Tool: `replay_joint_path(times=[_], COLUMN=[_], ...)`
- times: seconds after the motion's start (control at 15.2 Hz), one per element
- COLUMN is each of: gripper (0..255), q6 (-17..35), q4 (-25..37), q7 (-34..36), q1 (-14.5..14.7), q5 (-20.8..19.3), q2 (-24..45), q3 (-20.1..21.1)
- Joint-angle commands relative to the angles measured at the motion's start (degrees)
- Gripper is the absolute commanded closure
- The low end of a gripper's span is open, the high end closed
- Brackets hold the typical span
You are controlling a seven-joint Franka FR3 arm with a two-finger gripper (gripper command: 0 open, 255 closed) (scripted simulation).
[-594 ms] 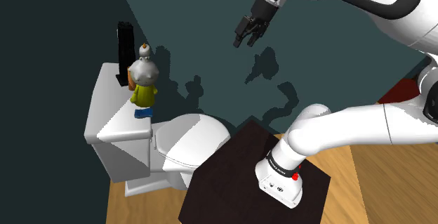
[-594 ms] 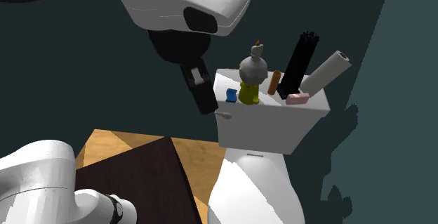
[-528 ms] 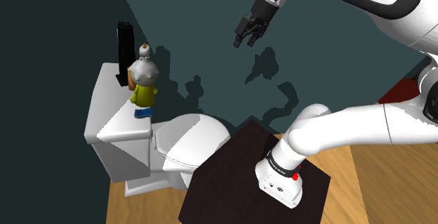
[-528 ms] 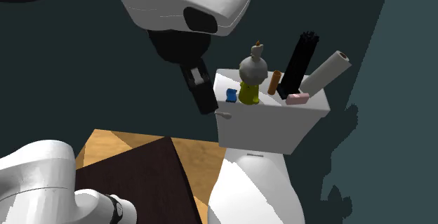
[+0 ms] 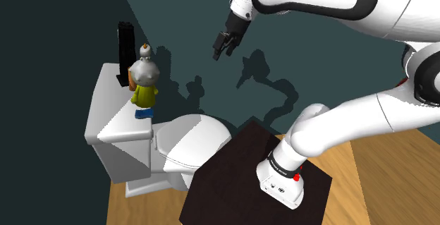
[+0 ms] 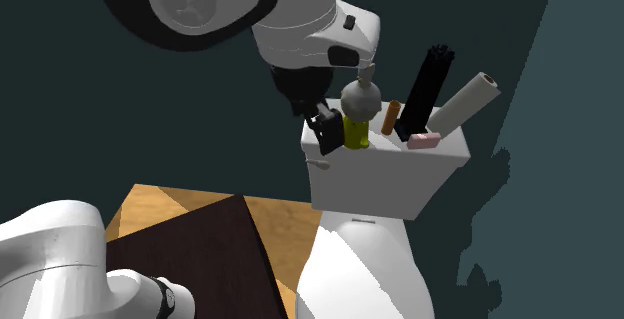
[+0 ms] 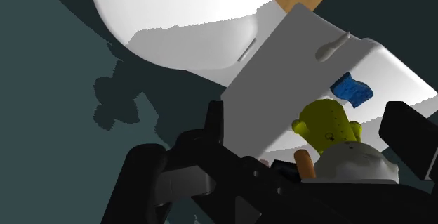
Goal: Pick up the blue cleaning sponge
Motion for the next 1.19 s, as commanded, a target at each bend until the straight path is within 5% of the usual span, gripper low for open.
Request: replay_joint_path(times=[0.0, 1.12], gripper=[0, 0], q6=[2.80, 22.41], q4=[0.45, 8.15], q7=[-1.16, -6.97], q1=[0.89, 6.52], q5=[-0.18, -7.48], q2=[3.57, 34.95], q3=[0.86, 8.28])
